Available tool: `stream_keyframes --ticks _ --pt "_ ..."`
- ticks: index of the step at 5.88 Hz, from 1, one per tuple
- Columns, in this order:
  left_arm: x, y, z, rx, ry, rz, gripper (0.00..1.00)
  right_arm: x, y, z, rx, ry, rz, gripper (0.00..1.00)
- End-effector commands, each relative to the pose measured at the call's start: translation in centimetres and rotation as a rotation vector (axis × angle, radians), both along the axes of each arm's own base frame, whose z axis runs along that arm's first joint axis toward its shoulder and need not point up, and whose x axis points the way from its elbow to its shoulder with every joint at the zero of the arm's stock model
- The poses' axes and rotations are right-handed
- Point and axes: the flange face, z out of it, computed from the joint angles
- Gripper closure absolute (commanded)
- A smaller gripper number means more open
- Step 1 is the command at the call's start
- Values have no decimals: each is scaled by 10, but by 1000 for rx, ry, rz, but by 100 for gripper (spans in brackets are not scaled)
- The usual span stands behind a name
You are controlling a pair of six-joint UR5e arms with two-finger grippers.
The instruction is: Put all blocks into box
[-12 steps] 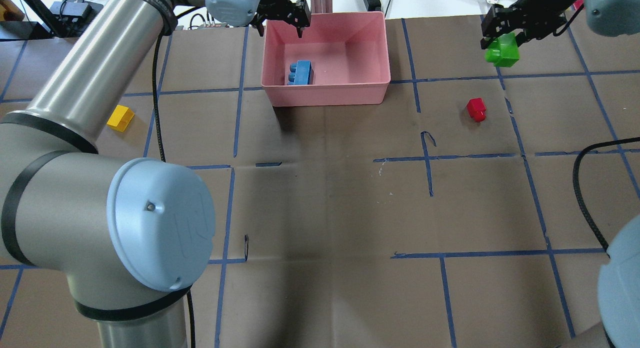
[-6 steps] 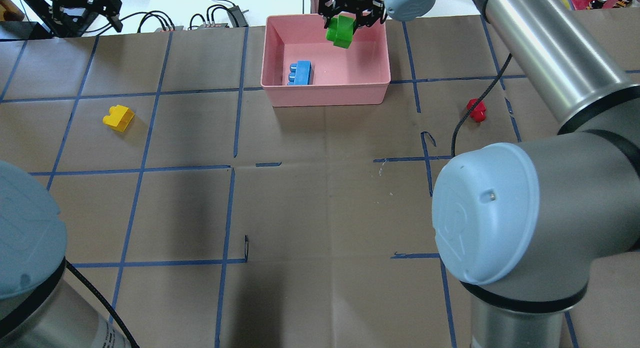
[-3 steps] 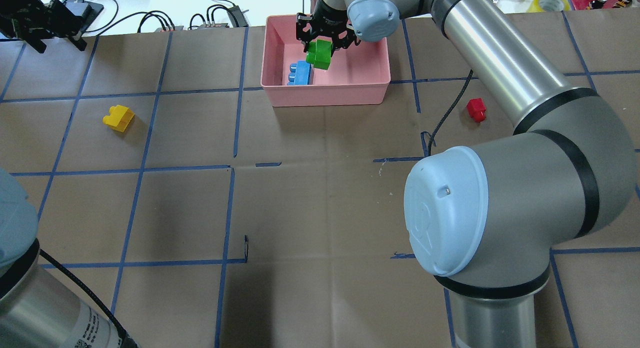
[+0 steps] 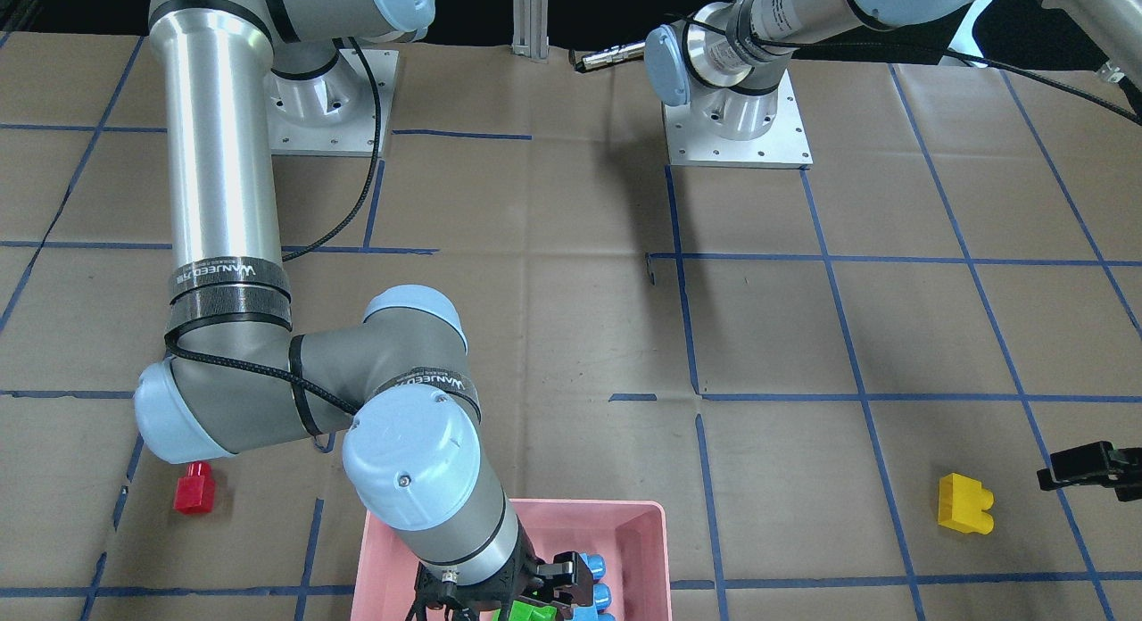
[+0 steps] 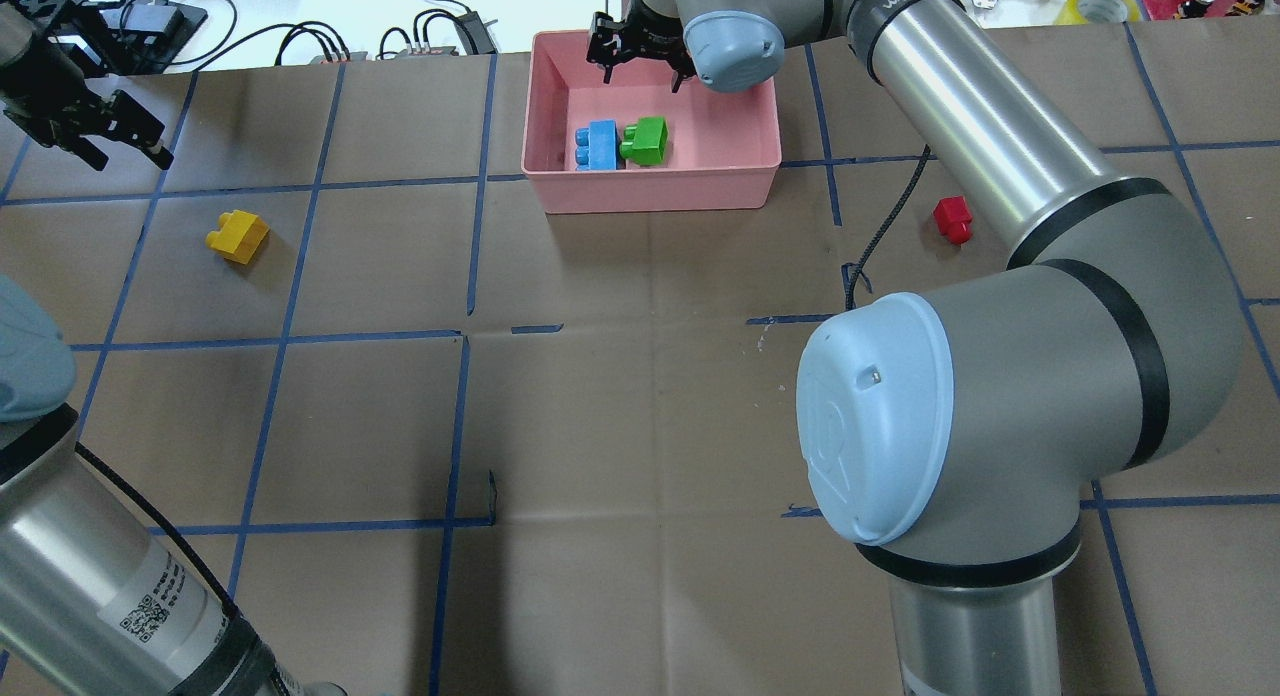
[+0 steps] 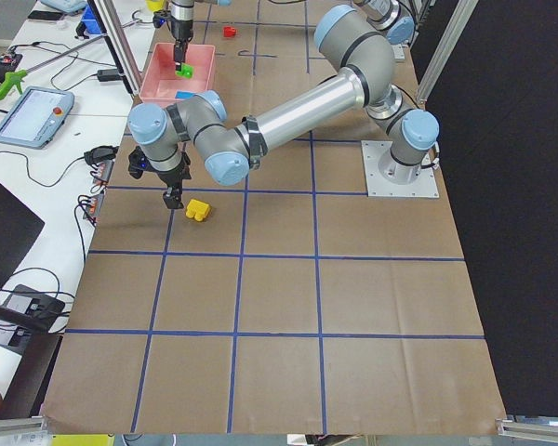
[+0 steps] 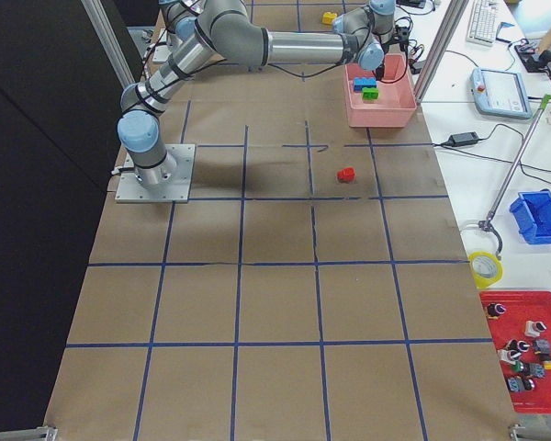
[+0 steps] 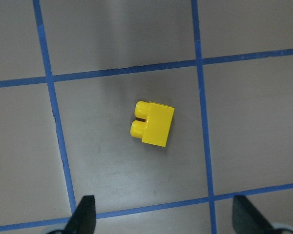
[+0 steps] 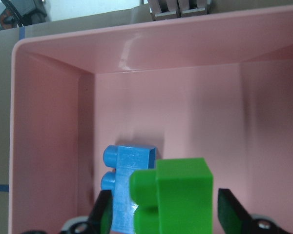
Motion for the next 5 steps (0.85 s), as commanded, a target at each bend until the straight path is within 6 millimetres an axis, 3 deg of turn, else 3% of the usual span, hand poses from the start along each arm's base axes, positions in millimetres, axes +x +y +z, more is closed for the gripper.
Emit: stream_keyframes --ticks 1,2,3,4,5 --pt "-44 -12 -36 44 -9 -164 2 -2 0 3 -7 2 1 0" --pt "-48 -10 -50 17 -25 -266 2 -4 3 22 -31 7 28 0" --pt "-54 4 -83 36 -10 -294 2 -13 15 52 -45 53 60 0" --pt "-59 16 -111 17 -22 -294 2 -41 37 84 91 89 58 0" --pt "-53 24 -108 -21 -47 -282 2 -84 54 123 144 173 170 0"
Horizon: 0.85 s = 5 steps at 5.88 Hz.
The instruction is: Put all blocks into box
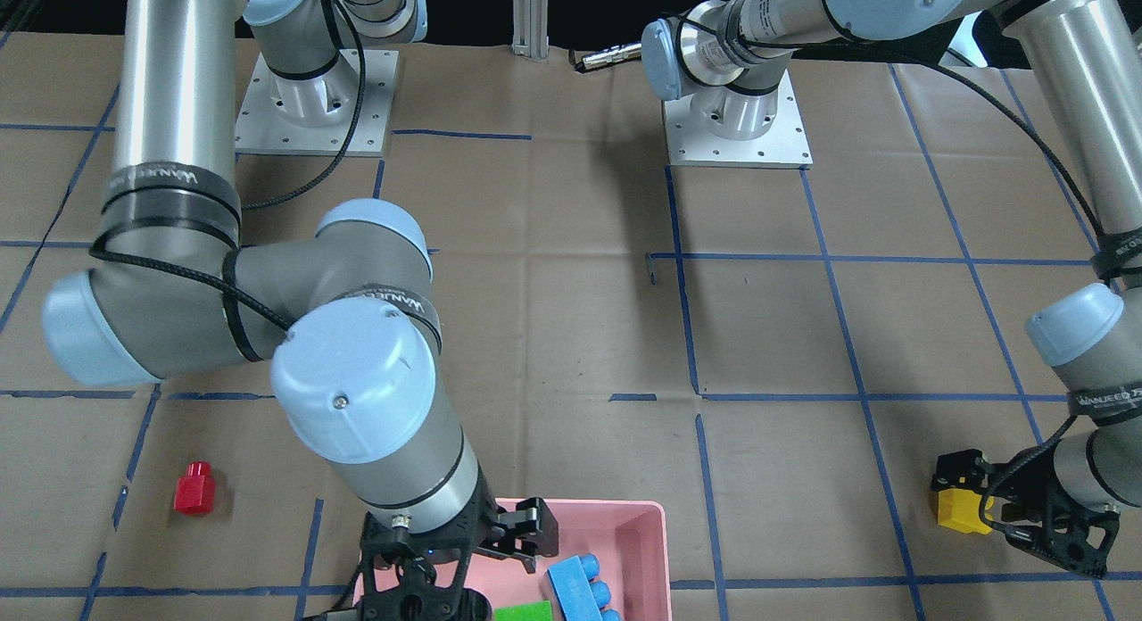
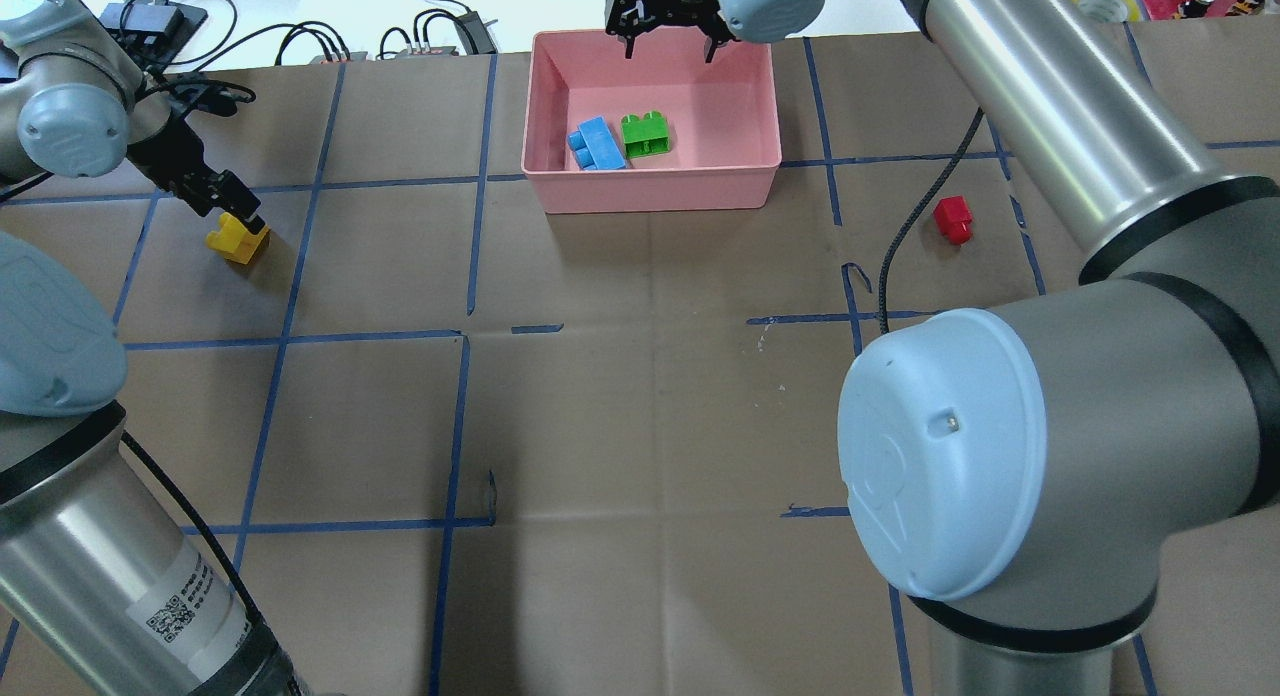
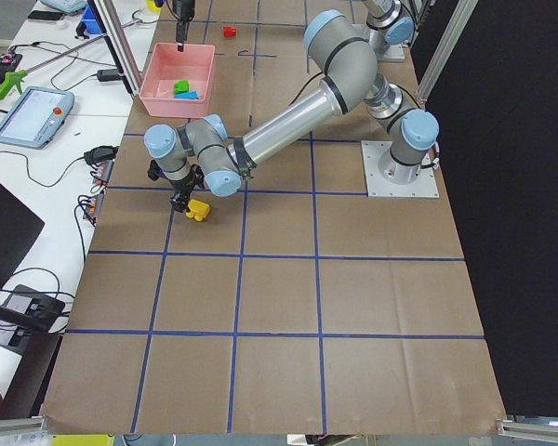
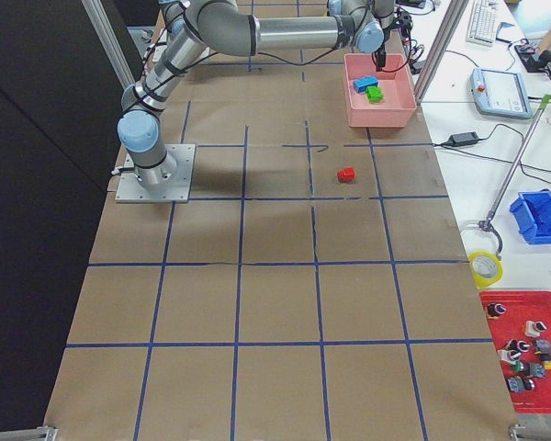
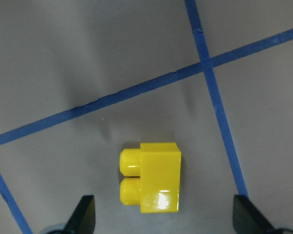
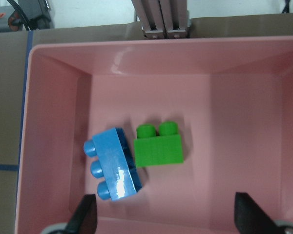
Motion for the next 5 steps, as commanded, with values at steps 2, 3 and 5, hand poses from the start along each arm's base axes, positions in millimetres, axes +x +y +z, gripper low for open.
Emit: stream_keyframes --ticks 2,3,5 --pt "26 14 7 -52 -24 34 2 -122 39 93 67 243 91 0" --pt "26 13 5 -55 -27 34 2 -155 49 74 114 242 50 2" --pt "26 9 -11 -60 -26 33 2 -223 98 15 118 223 -42 3"
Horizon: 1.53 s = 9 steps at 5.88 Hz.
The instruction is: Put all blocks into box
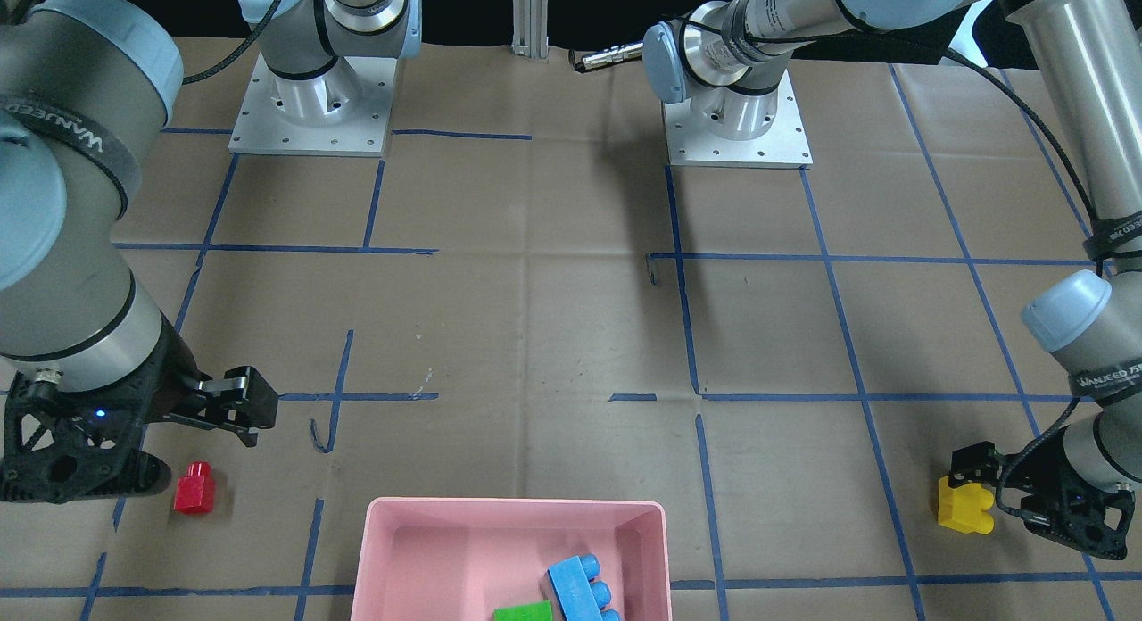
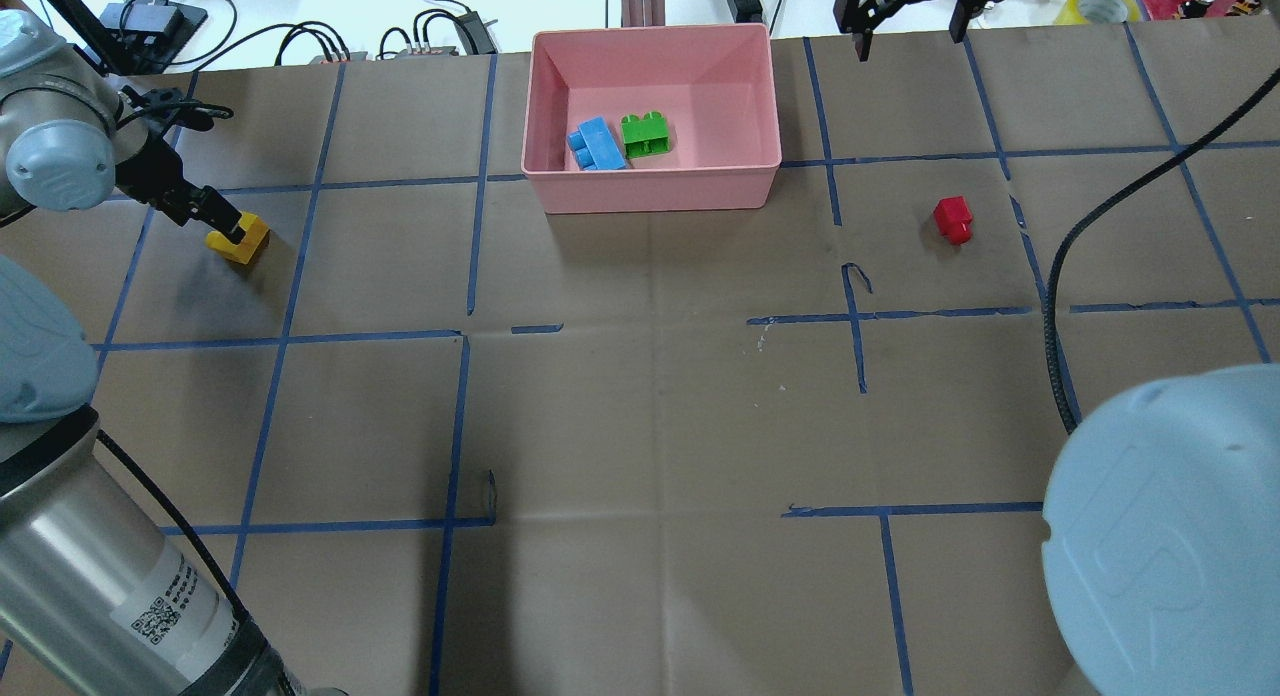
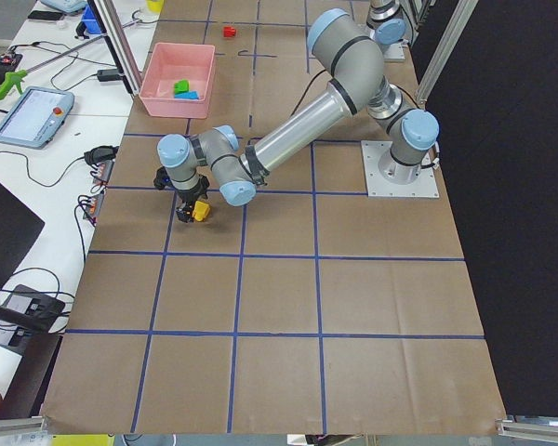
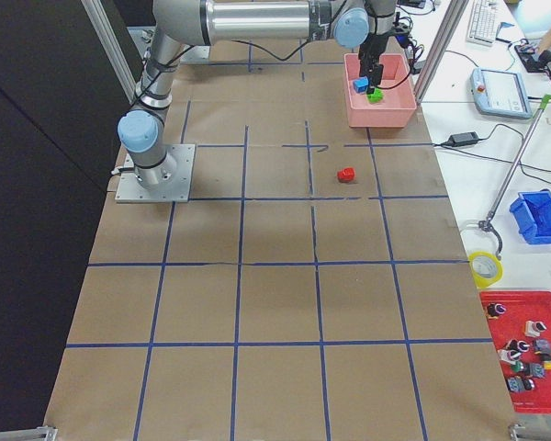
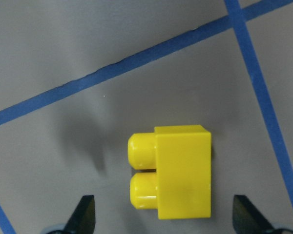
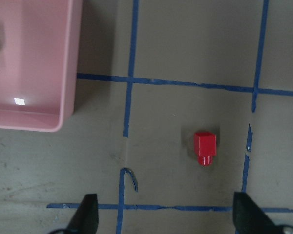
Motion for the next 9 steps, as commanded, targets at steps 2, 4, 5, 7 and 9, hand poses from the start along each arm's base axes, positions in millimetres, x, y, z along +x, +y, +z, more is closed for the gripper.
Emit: stream_keyframes --ticks 2,4,5,7,9 --pt "-4 -3 -16 6 4 -4 2 -114 44 -104 -148 -28 -41 1" --pt "-5 -3 -19 8 9 -6 3 -121 49 -185 -175 -39 -40 1" --pt "-7 -2 -21 10 15 -6 9 -121 50 -215 -123 -50 -41 1" --pt "-8 -4 -19 5 16 -7 17 -121 34 -240 -101 -59 -37 1" --pt "-10 -5 -17 0 15 -13 35 -118 21 -240 -122 -100 -24 1"
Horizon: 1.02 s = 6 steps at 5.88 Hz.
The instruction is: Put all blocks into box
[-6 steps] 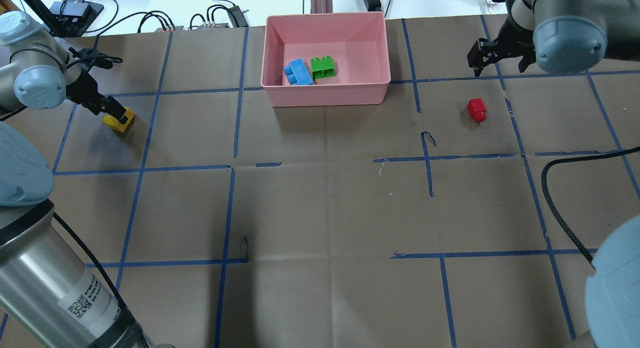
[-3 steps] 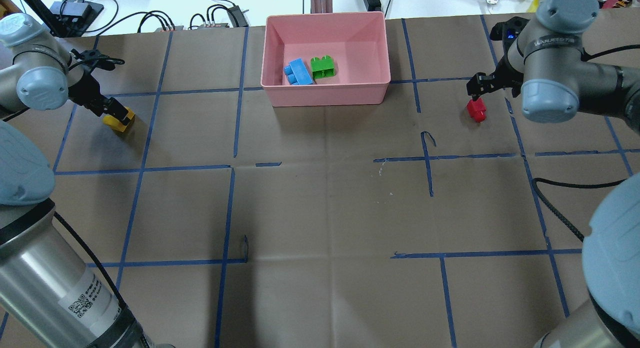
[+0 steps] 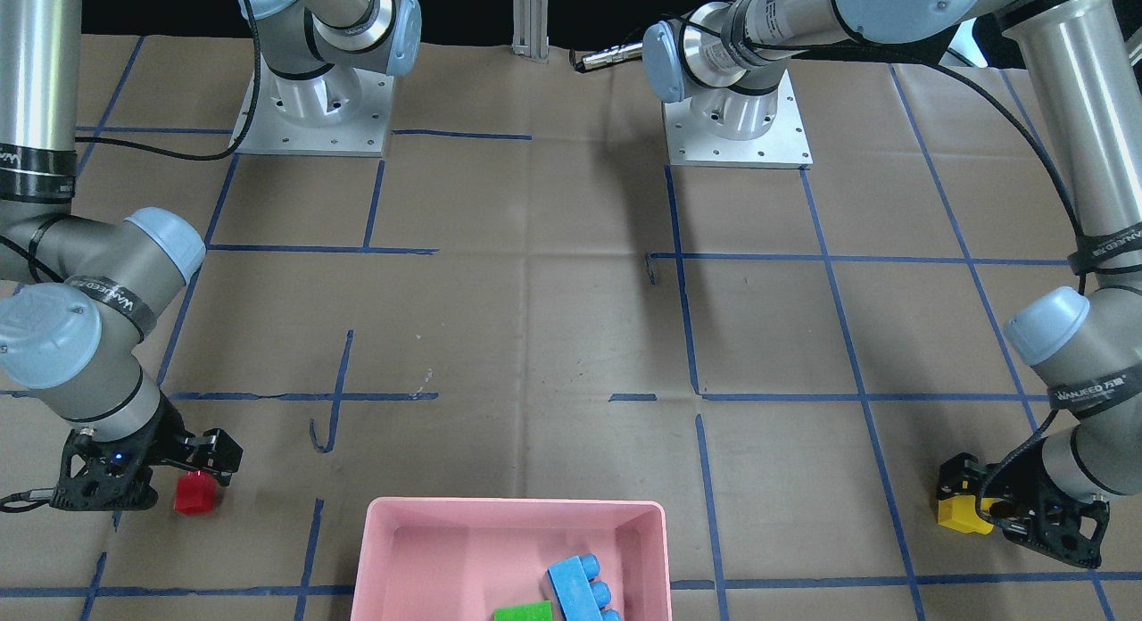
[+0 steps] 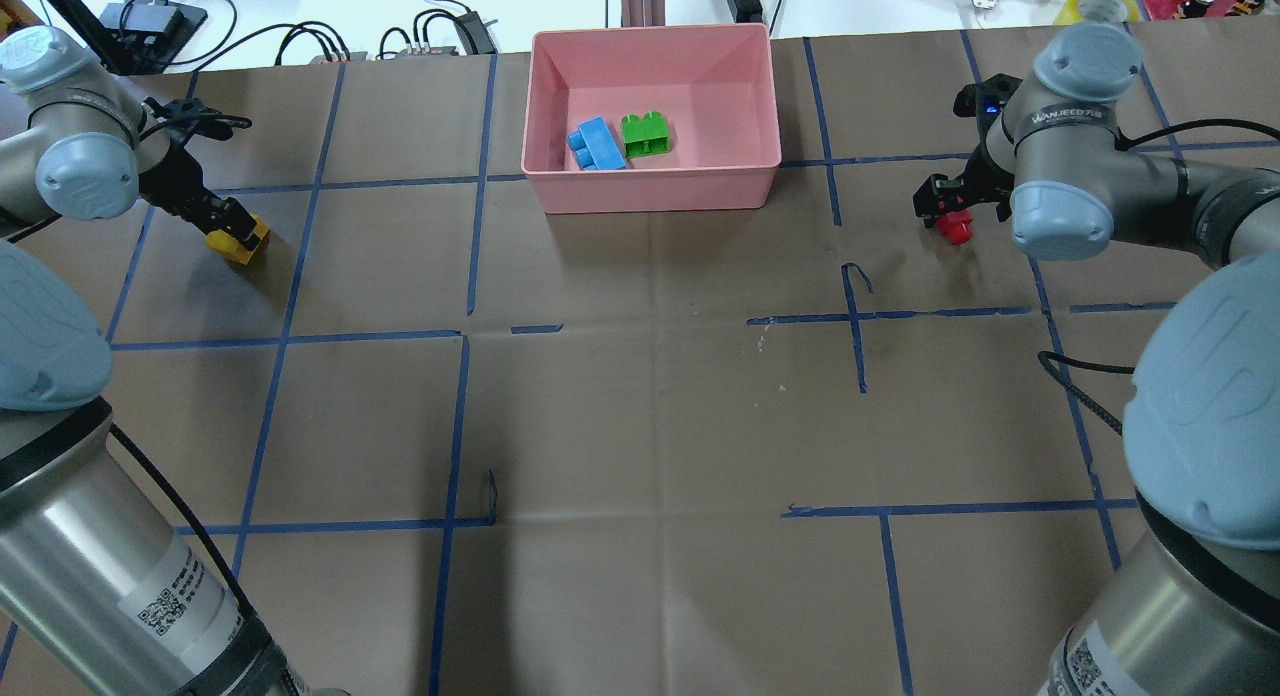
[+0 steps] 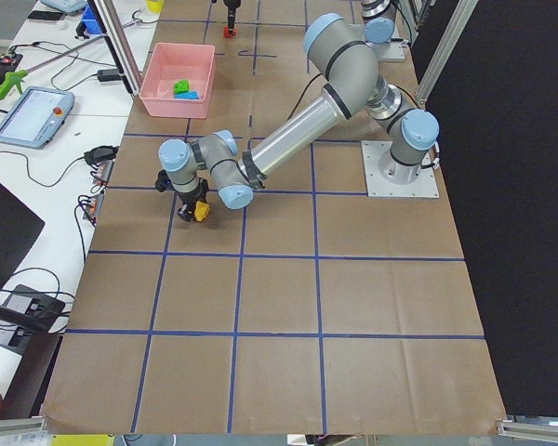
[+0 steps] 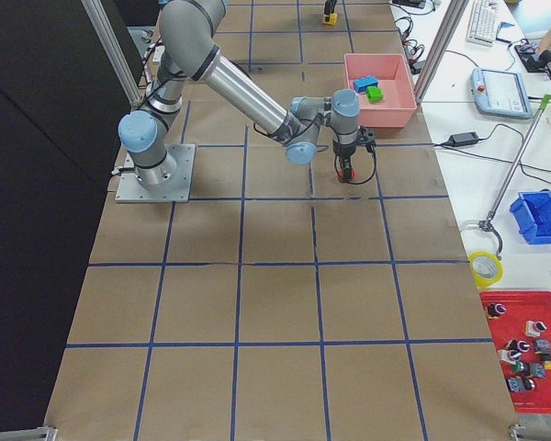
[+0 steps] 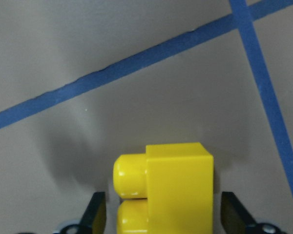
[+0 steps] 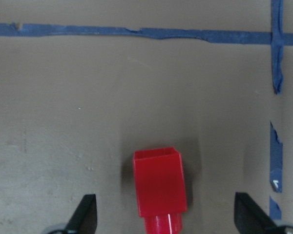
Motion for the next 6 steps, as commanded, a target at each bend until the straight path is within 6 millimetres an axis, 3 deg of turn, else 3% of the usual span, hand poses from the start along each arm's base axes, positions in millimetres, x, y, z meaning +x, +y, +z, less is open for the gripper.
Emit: stream_keyframes --ticks 1,2,3,4,5,6 --pt "-1 -1 1 -3 0 -3 45 1 -15 6 -31 -25 12 1" --pt "-1 -1 2 -5 -1 -4 59 2 -14 -1 -19 -28 14 1" --pt "-1 -2 5 -9 -3 -1 67 3 -11 -6 -9 -30 15 1" --pt "-2 -14 45 -60 -32 -4 70 4 -8 -9 3 -31 14 1" --pt "-14 -32 97 -48 -29 -24 74 3 -7 -12 9 -33 14 17" --pt "-23 -45 153 -20 -17 -20 75 3 -7 -13 11 -33 16 24"
